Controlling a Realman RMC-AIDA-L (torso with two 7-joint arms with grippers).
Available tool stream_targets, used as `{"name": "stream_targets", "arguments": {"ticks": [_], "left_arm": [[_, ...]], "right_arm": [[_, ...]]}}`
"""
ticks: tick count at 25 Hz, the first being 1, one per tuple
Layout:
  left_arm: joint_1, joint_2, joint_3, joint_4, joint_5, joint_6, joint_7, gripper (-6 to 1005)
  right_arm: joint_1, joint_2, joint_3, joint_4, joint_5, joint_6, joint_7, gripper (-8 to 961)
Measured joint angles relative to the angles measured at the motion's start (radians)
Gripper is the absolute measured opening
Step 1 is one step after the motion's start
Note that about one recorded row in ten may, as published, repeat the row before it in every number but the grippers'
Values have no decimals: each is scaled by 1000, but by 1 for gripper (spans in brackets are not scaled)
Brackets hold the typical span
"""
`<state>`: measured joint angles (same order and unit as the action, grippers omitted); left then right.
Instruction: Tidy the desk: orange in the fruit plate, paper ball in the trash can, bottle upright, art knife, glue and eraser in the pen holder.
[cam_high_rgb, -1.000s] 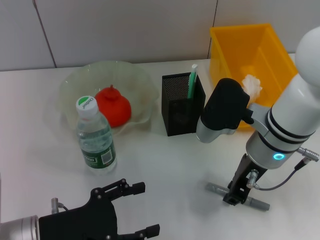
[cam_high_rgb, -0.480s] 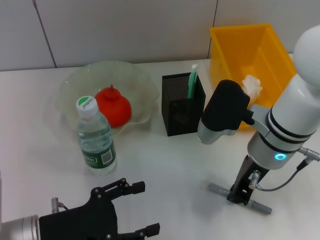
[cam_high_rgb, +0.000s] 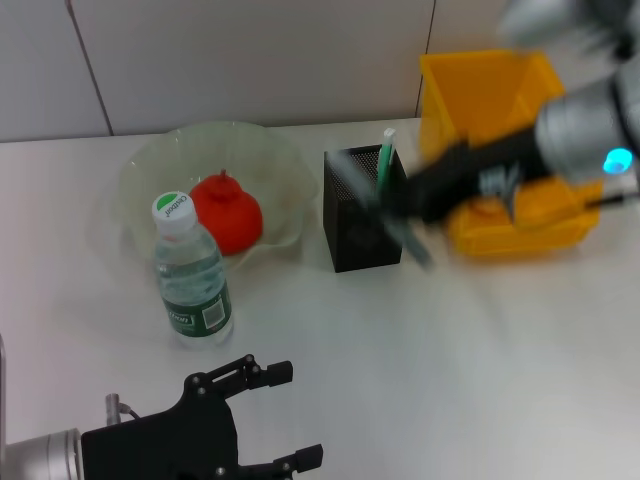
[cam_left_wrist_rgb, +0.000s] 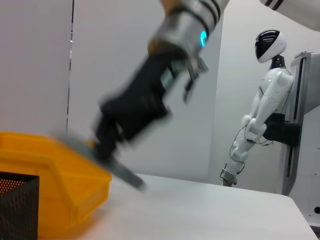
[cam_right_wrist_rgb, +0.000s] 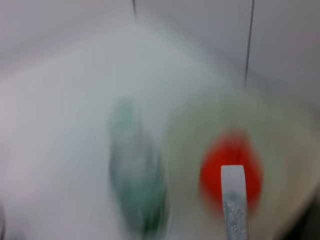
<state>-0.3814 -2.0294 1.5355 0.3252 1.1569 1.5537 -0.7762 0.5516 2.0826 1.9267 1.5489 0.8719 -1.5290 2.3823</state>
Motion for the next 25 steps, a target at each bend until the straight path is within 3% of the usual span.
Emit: {"name": "stream_targets", "arguments": {"ticks": [5,10,13,14,18,25], "left_arm": [[1,-3,0,-1,-1,-3,0,859],[-2,-4,0,-1,-1,-5,1,859],[-3,-6,0,0,0,-6,0,859],[-3,-7,0,0,0,-6,0,859],[-3,-9,0,0,0,-6,0,859],[-4,-10,0,0,0,-6,0,859]], "right_arm": [[-92,0,40,-64,257,287,-222,170],[-85,2,31,-291,499,473,-564,183],[-59,4,30,-477,703,526,-832,190],[-37,4,29,-597,826,541,-1008,193],[-9,5,29,-737,964,546,-1203,203],[-13,7,29,-846,1014,542,-1291,221]]}}
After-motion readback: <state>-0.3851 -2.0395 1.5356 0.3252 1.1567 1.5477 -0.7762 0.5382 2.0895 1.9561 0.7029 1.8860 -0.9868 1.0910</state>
